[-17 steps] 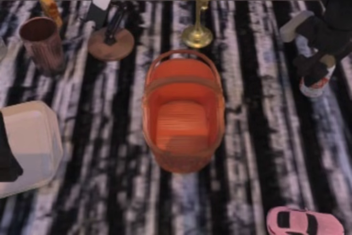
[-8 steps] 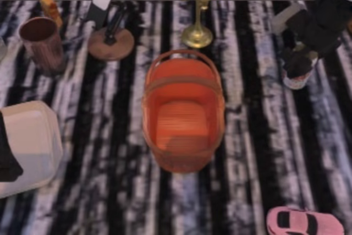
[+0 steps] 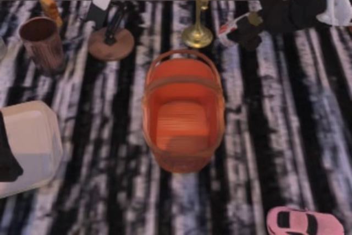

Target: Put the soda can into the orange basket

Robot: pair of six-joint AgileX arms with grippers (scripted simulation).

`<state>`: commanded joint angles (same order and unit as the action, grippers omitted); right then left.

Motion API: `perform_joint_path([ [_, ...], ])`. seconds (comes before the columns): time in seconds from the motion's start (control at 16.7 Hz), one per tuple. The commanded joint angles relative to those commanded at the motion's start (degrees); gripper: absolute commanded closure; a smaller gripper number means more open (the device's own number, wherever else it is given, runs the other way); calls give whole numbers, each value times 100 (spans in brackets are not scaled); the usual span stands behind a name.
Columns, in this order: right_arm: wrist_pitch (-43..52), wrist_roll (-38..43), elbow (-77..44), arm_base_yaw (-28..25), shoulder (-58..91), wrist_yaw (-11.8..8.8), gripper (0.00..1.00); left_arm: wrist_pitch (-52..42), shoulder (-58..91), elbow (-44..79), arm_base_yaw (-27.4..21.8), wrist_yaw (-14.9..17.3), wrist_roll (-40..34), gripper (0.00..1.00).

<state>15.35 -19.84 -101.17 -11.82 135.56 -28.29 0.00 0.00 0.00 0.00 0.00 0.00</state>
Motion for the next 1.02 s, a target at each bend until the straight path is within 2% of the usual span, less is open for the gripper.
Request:
perform_joint_path([
  [0.36, -3709, 1243, 1466, -372, -658, -1970, 100, 0, 0, 0, 0, 0, 0, 0],
  [0.48, -4699, 1585, 1888, -479, -899, -2533, 100, 0, 0, 0, 0, 0, 0, 0],
  [0.6, -5467, 1858, 2229, -568, -1124, -3002, 100, 0, 0, 0, 0, 0, 0, 0],
  [0.78, -6165, 2111, 2550, -659, -1375, -3474, 100, 0, 0, 0, 0, 0, 0, 0],
  [0.9, -6325, 2170, 2625, -681, -1443, -3590, 100, 0, 0, 0, 0, 0, 0, 0],
  [1.02, -6325, 2170, 2625, -681, -1443, -3590, 100, 0, 0, 0, 0, 0, 0, 0],
])
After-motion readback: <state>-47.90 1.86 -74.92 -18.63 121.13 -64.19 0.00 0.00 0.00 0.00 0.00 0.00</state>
